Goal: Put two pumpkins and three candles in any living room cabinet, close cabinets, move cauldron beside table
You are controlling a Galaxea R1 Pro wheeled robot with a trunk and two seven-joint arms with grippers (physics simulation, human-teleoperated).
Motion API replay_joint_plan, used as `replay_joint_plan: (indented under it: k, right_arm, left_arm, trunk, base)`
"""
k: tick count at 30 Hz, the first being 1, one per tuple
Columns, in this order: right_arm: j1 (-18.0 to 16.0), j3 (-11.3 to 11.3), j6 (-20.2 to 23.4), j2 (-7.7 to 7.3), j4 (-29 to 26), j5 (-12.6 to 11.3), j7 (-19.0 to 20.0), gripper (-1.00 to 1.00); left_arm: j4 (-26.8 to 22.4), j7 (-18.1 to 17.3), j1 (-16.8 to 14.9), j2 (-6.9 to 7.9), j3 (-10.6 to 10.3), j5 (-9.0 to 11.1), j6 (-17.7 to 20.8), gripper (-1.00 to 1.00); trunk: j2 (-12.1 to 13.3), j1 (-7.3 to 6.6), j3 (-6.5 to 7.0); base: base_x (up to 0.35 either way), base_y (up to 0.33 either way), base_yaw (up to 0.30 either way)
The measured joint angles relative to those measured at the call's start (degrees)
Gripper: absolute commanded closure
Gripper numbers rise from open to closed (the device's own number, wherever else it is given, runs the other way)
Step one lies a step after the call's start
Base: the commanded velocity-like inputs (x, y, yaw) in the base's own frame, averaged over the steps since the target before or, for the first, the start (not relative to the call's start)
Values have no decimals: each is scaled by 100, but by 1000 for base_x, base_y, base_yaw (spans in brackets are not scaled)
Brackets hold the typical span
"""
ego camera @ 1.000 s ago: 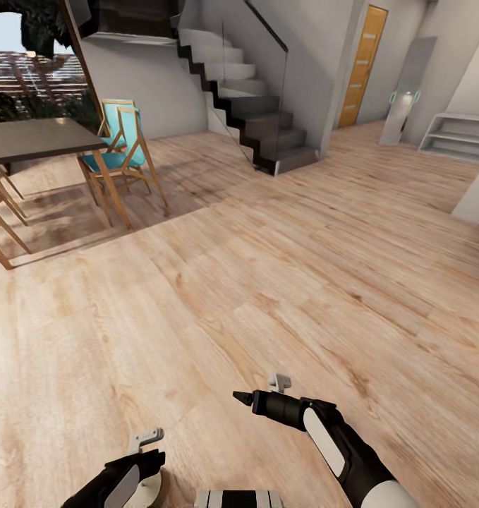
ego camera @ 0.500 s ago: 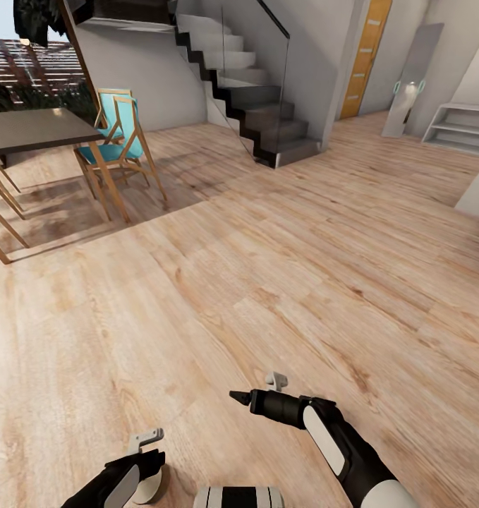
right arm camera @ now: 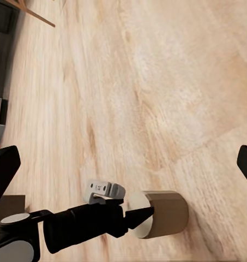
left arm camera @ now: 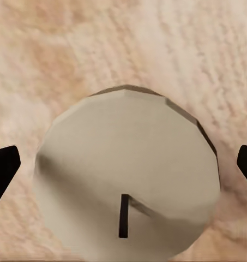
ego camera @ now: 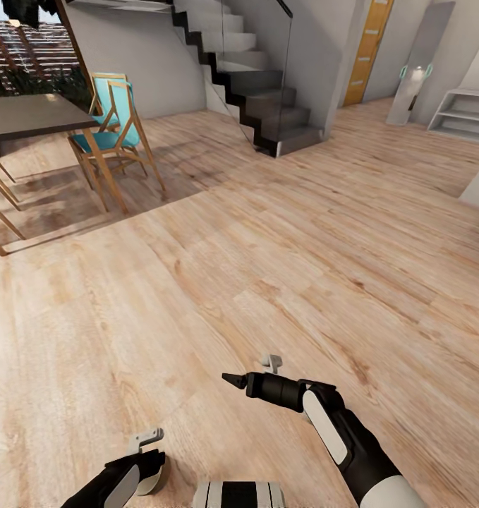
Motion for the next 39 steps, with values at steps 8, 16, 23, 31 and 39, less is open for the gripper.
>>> replay_joint_plan:
  k: [8, 16, 23, 31, 39]
  right_arm:
    - [0, 0, -2, 0, -3, 2, 0, -100]
    - [0, 0, -2, 8, -3, 1, -3, -100]
    - [0, 0, -2, 9, -3, -2, -8, -100]
    - [0, 0, -2, 9, 4, -2, -8, -100]
    - [0, 0, -3, 9, 12, 0, -8, -100]
  left_arm:
    - [0, 3, 0, 0, 1, 0, 0, -100]
    - [0, 3, 0, 0, 2, 0, 0, -100]
    - [0, 0, 0, 0, 1, -15, 0, -100]
    - [0, 0, -1, -5, 4, -28, 1, -100]
    - [-33, 3, -5, -6, 7, -53, 1, -100]
  trunk:
    - [-6, 10, -89]
    - [-6, 10, -89]
    - [-11, 20, -178]
    - [-11, 20, -178]
    - [-18, 32, -287]
  base:
    - [0, 0, 0]
    - [0, 0, 0]
    - [0, 0, 0]
    - [0, 0, 0]
    - [0, 0, 0]
